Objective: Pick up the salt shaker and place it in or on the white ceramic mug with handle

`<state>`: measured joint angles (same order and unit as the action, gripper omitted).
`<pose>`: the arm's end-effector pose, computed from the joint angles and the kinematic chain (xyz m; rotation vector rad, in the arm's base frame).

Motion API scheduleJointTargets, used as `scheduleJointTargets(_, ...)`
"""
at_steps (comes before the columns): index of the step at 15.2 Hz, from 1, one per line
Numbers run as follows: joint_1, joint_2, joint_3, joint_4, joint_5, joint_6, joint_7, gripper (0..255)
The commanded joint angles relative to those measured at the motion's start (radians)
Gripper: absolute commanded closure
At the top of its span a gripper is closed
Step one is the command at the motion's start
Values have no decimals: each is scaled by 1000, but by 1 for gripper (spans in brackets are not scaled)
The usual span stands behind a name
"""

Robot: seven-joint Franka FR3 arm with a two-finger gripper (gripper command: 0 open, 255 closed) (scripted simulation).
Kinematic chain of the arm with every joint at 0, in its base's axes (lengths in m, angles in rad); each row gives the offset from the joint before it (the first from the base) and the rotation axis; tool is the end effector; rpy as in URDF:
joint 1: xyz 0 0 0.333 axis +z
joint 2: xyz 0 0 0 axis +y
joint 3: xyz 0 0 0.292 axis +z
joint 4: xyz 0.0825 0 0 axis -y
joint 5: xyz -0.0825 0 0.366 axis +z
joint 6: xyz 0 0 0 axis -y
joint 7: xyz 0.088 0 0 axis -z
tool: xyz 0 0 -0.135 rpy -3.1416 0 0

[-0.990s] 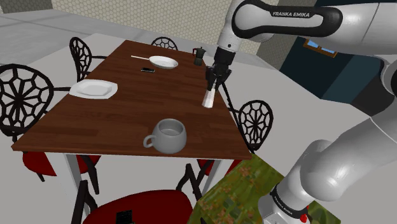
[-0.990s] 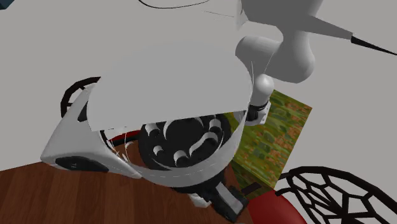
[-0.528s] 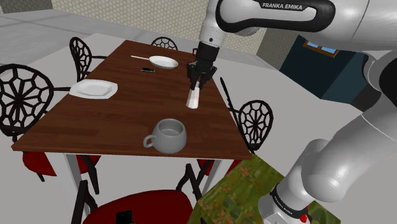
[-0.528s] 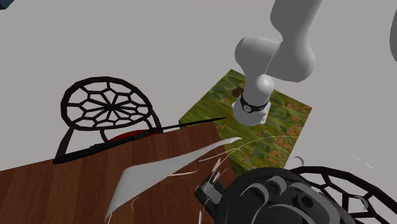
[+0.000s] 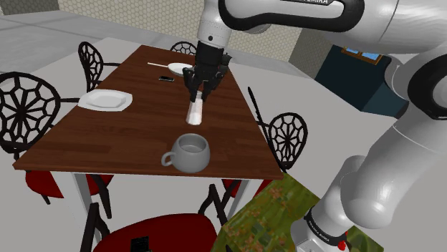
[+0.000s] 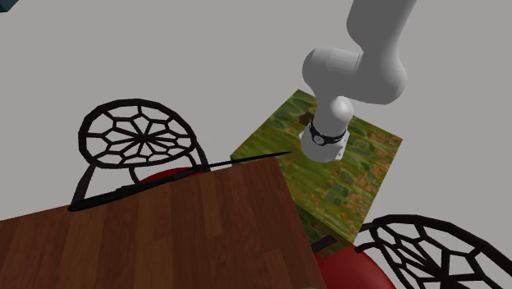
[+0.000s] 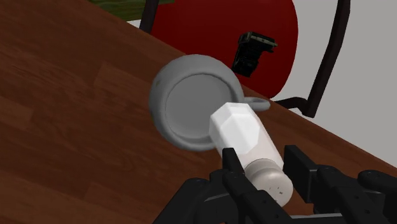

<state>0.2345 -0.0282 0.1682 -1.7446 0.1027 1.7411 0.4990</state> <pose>0.4915 0.2235 0.5233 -3.0390 0.1711 0.0308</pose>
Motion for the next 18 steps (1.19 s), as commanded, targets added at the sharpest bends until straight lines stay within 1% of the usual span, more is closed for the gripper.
scheduleJointTargets(1, 5, 6, 5, -13, -1, 20, 9, 255)
scheduleJointTargets(18, 8, 25, 8, -220, 3, 245, -9, 255)
